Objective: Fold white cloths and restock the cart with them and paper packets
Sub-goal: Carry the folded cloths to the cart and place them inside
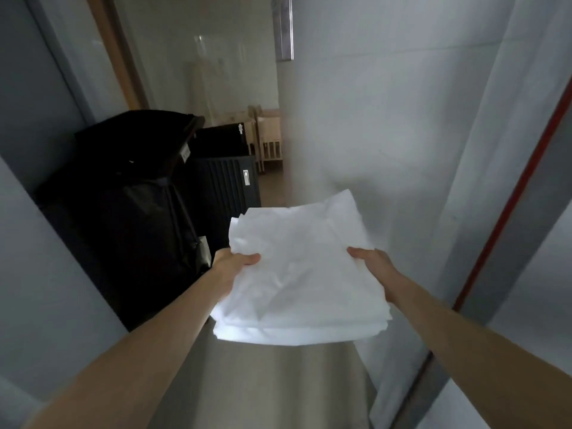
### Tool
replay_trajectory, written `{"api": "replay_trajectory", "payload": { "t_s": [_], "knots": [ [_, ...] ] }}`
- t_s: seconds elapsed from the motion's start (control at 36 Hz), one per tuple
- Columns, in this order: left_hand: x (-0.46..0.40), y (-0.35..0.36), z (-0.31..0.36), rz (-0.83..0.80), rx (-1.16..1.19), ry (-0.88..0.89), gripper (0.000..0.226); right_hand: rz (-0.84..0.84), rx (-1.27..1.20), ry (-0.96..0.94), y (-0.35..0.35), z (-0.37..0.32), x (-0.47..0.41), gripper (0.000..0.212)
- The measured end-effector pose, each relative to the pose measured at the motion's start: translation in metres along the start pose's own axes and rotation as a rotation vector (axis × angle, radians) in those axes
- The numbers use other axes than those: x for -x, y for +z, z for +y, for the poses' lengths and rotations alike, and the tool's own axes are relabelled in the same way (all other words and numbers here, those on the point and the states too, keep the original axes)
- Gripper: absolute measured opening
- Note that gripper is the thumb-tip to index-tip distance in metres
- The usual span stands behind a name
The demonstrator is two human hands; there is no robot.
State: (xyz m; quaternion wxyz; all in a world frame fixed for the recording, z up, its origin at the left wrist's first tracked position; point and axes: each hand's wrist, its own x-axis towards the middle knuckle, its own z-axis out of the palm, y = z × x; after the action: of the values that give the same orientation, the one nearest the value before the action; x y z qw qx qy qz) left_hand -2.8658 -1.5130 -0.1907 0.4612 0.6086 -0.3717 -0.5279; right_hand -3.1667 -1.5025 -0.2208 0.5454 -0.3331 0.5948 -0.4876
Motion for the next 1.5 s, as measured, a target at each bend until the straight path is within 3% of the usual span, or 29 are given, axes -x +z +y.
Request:
{"api": "replay_trajectory", "payload": {
  "t_s": [0.28,0.36,0.56,0.67,0.75,0.94,1.11,1.25,1.5],
  "knots": [
    [-0.153,0.030,0.020,-0.010,0.036,0.006,0.017,0.000,0.035,0.038,0.030,-0.024,-0.159,0.058],
    [-0.218,0.040,0.032,-0.041,0.018,-0.002,0.017,0.015,0.032,0.032,0.043,-0.032,-0.213,0.051],
    [-0.363,0.068,0.085,-0.092,-0.012,0.000,0.030,0.092,0.027,0.030,0.075,-0.081,-0.334,0.051],
    [-0.429,0.086,0.121,-0.134,-0.043,0.007,0.025,0.116,0.013,0.033,0.085,-0.113,-0.392,0.041],
    [-0.473,0.100,0.142,-0.140,-0.054,-0.009,0.033,0.124,0.014,0.038,0.088,-0.135,-0.436,0.035],
    [-0.590,0.144,0.167,-0.139,-0.094,-0.050,0.033,0.144,0.034,0.030,0.091,-0.166,-0.560,0.046],
    [-0.694,0.186,0.194,-0.113,-0.075,-0.013,0.039,0.100,0.030,0.035,0.095,-0.199,-0.685,0.050],
    [-0.770,0.214,0.225,-0.085,-0.070,-0.014,0.018,0.023,0.056,0.060,0.106,-0.239,-0.773,0.043],
    [-0.901,0.221,0.274,0.017,-0.065,-0.031,0.027,-0.051,0.085,0.074,0.157,-0.288,-0.909,0.051]
  ]
}}
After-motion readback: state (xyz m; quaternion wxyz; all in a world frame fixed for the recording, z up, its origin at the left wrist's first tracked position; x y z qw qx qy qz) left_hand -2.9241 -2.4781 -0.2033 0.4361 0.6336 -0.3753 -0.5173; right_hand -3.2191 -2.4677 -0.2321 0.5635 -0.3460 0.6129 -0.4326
